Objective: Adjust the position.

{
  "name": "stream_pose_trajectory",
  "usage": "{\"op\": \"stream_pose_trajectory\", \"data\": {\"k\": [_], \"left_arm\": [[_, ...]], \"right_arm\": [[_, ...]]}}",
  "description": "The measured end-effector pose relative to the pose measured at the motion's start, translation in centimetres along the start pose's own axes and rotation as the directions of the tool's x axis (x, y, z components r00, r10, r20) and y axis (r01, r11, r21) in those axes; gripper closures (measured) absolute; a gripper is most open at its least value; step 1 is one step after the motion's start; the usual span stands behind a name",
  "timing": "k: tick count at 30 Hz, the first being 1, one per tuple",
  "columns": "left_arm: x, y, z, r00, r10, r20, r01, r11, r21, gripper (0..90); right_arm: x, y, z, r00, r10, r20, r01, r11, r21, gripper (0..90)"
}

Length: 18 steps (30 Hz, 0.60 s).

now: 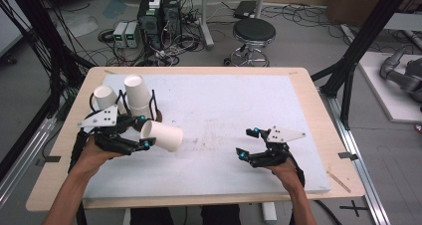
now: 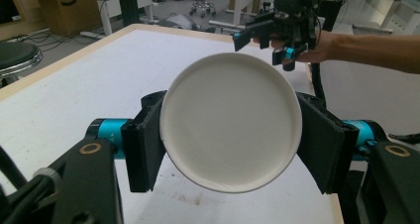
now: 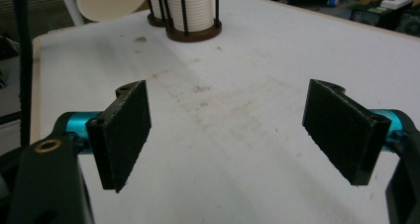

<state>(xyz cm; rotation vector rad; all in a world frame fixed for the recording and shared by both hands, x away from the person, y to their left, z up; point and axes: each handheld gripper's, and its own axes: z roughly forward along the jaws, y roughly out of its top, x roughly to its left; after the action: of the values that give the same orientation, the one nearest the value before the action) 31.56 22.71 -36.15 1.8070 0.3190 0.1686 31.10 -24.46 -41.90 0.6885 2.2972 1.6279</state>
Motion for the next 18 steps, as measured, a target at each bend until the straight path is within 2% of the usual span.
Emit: {"op": "stream_pose_trajectory", "data": {"k": [10, 18], "left_arm": [[-0.1, 0.2, 1.0, 0.9994, -0.011, 0.032, 0.012, 0.9996, -0.027, 33.7], [-0.6, 0.3, 2.2, 0.9981, -0.008, 0.061, 0.010, 0.9994, -0.032, 33.7]], "right_arm": [[0.1, 3.9, 0.7, 0.9947, -0.046, -0.092, 0.043, 0.999, -0.031, 19.4], [0.3, 6.7, 1.8, 0.9815, -0.083, -0.173, 0.073, 0.996, -0.060, 19.4]]}}
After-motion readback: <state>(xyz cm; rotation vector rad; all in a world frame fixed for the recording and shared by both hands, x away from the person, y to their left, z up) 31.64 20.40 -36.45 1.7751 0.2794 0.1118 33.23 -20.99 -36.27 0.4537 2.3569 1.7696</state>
